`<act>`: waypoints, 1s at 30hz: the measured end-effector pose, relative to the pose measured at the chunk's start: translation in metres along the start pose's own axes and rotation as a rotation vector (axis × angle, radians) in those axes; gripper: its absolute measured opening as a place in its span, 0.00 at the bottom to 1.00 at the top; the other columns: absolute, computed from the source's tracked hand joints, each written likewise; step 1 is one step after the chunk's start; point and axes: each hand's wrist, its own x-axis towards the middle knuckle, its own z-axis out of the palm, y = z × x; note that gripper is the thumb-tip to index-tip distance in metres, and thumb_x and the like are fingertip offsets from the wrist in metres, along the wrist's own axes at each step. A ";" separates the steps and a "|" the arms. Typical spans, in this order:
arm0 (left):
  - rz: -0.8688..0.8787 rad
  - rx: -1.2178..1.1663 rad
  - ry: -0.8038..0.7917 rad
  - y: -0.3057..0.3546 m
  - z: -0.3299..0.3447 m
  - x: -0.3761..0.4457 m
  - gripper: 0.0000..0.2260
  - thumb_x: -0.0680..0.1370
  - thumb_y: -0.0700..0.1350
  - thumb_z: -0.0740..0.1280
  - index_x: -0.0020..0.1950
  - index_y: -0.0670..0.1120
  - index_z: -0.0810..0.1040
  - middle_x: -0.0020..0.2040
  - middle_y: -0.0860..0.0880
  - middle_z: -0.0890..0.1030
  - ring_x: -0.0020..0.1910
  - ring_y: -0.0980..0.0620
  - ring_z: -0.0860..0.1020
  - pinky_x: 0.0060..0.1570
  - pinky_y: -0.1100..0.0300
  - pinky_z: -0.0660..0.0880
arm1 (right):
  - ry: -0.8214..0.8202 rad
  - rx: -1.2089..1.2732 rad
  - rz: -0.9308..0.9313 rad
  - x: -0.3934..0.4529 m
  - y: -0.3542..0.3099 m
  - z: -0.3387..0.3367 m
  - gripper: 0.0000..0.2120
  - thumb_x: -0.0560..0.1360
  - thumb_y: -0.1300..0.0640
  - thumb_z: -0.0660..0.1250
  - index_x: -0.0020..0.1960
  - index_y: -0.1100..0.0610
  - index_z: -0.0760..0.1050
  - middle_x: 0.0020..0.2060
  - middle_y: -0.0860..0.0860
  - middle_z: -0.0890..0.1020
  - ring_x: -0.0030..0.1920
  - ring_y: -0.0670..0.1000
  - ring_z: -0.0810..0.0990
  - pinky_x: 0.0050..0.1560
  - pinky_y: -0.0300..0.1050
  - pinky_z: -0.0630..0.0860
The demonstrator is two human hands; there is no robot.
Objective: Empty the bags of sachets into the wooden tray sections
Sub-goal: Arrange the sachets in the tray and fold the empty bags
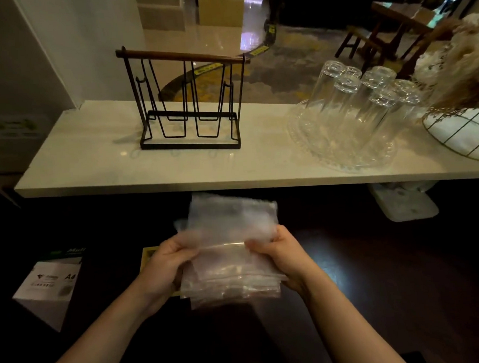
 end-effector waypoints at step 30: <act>-0.174 -0.059 0.070 -0.063 0.009 -0.021 0.09 0.79 0.45 0.59 0.57 0.48 0.74 0.44 0.41 0.80 0.37 0.46 0.74 0.28 0.57 0.70 | -0.061 0.038 0.131 -0.017 0.069 0.082 0.14 0.77 0.54 0.65 0.61 0.51 0.68 0.45 0.48 0.81 0.40 0.45 0.82 0.39 0.42 0.79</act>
